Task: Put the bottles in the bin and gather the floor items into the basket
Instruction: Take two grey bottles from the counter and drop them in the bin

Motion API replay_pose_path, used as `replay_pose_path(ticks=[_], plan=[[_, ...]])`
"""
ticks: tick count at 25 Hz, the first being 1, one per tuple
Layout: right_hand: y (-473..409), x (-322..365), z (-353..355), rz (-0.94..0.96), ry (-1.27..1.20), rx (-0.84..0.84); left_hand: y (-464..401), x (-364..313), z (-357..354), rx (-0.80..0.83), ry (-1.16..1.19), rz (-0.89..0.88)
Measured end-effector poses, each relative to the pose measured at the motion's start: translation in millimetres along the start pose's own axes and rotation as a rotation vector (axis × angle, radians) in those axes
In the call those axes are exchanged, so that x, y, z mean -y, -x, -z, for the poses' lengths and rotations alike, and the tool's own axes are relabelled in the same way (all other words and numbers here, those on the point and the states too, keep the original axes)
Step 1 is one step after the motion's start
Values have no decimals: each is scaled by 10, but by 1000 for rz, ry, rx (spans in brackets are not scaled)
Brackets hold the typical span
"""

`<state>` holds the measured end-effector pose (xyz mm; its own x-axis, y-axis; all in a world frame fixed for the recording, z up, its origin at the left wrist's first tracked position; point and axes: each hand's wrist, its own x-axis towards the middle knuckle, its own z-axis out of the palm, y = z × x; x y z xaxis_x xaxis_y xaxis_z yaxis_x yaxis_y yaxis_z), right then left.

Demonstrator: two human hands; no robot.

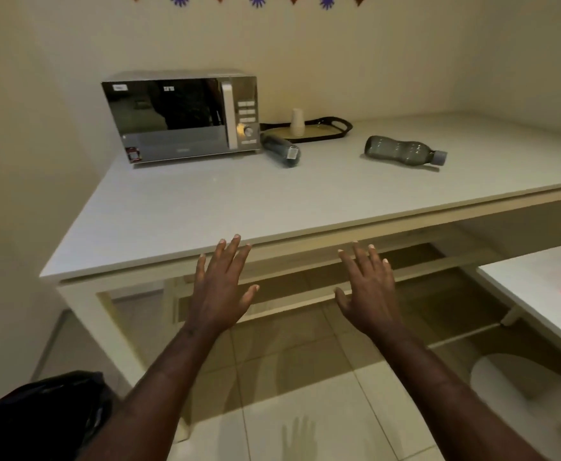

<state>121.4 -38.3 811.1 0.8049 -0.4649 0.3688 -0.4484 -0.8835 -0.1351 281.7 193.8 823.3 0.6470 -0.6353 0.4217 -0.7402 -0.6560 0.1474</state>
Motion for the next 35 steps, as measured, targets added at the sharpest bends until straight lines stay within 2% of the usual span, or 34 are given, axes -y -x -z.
replay_pose_path(ticks=[13,22,30,35], plan=[[-1750,-1321,14,-133,22,-118,-2243,-493,-658,-68,92,-83],[-2996,-2158,-178,-198,-8,-154,-3548,-601,-1083,-62,-11,-58],[-4239,-3078,-381,-82,-20,-209,-4509,-775,-1612,-51,-37,111],[-4759,-3615,-547,-128,11,-77,-4931,-811,-1853,-39,-73,215]])
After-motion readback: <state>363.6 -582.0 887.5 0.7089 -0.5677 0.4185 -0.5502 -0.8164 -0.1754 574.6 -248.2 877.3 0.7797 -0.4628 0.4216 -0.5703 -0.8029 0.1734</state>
